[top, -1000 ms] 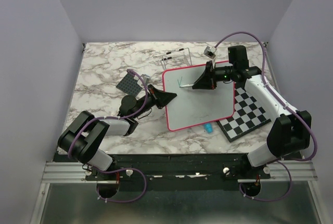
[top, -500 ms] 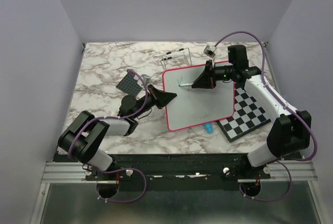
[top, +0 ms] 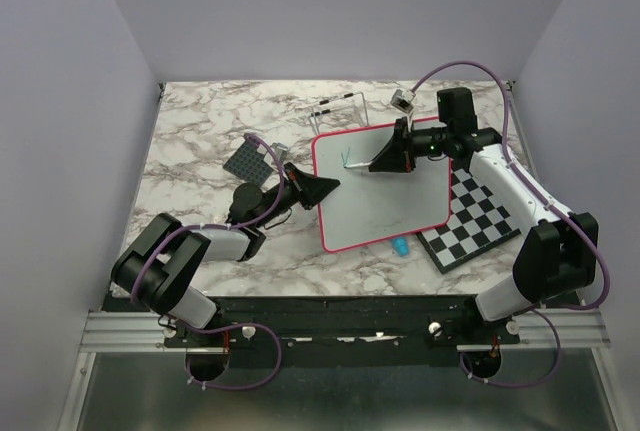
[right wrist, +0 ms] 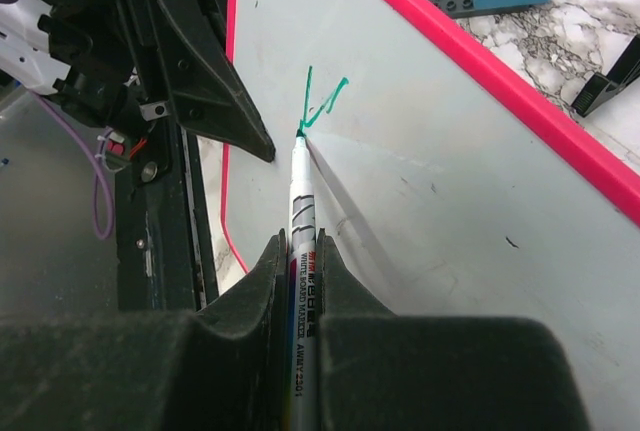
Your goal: Write a sentence on the whiteboard
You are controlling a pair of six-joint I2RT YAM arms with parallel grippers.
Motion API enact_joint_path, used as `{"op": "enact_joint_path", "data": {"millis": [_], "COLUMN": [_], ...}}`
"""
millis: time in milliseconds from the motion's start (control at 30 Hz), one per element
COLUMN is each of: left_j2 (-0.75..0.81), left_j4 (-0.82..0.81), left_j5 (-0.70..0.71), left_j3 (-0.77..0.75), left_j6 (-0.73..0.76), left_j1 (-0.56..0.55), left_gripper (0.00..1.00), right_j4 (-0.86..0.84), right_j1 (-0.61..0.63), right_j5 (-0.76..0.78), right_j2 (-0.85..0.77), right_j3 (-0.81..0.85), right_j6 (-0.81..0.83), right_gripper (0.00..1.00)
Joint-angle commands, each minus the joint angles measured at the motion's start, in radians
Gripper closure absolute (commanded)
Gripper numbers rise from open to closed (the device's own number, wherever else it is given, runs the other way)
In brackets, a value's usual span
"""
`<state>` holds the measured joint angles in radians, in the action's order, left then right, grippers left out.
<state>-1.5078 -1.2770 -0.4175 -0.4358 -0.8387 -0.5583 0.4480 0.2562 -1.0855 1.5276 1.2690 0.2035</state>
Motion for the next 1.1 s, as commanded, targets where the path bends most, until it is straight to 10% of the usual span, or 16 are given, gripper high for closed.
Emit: {"op": "enact_joint_path", "data": {"millis": [0, 1067], "left_j2": [-0.005, -0.003], "left_j4": [-0.127, -0.131], "left_j5": [-0.026, -0.026], "left_j3": [-0.015, -0.004], "left_j6": [0.062, 0.066], "left_j1": [-0.005, -0.005], "left_gripper": [1.0, 1.0], "right_j4": [0.05, 0.027], "right_j1": [0.005, -0.034], "right_j5": [0.029, 0.027], "right_j2": [0.002, -0.044], "right_j3": [-0.022, -0.017], "right_j6": [0.056, 0.034], "right_gripper": [0.99, 0.99]}}
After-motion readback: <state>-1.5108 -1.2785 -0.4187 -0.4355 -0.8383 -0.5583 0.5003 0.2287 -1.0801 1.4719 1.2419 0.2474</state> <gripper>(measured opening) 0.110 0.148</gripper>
